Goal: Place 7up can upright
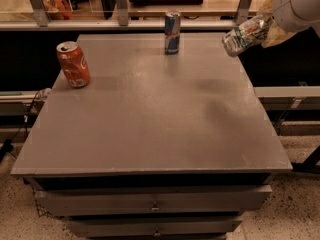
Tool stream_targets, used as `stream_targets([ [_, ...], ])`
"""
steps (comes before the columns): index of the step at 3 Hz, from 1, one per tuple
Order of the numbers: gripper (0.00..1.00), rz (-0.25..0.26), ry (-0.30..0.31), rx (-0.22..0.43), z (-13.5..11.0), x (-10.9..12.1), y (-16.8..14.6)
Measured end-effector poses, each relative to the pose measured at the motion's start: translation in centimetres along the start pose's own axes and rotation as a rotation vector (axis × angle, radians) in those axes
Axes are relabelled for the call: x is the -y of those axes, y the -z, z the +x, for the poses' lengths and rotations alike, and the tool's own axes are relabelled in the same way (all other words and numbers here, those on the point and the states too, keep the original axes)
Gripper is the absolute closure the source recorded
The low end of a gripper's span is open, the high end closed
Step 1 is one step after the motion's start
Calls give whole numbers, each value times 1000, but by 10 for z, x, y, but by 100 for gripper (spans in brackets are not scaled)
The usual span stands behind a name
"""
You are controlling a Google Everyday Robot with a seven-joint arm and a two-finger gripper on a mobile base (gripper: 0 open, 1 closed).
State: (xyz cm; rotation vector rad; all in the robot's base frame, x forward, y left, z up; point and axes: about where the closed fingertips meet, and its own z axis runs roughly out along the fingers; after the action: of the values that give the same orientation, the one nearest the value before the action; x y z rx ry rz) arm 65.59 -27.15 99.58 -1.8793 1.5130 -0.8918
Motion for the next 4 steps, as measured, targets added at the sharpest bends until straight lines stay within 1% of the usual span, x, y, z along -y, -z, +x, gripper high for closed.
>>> stream_targets([
  [1,100,56,291,-107,13,-36,4],
  [2,100,72,595,-161,14,-95,-19],
  [3,100,89,686,-177,13,-103,-20],
  [4,100,96,689,-177,12,-100,-19],
])
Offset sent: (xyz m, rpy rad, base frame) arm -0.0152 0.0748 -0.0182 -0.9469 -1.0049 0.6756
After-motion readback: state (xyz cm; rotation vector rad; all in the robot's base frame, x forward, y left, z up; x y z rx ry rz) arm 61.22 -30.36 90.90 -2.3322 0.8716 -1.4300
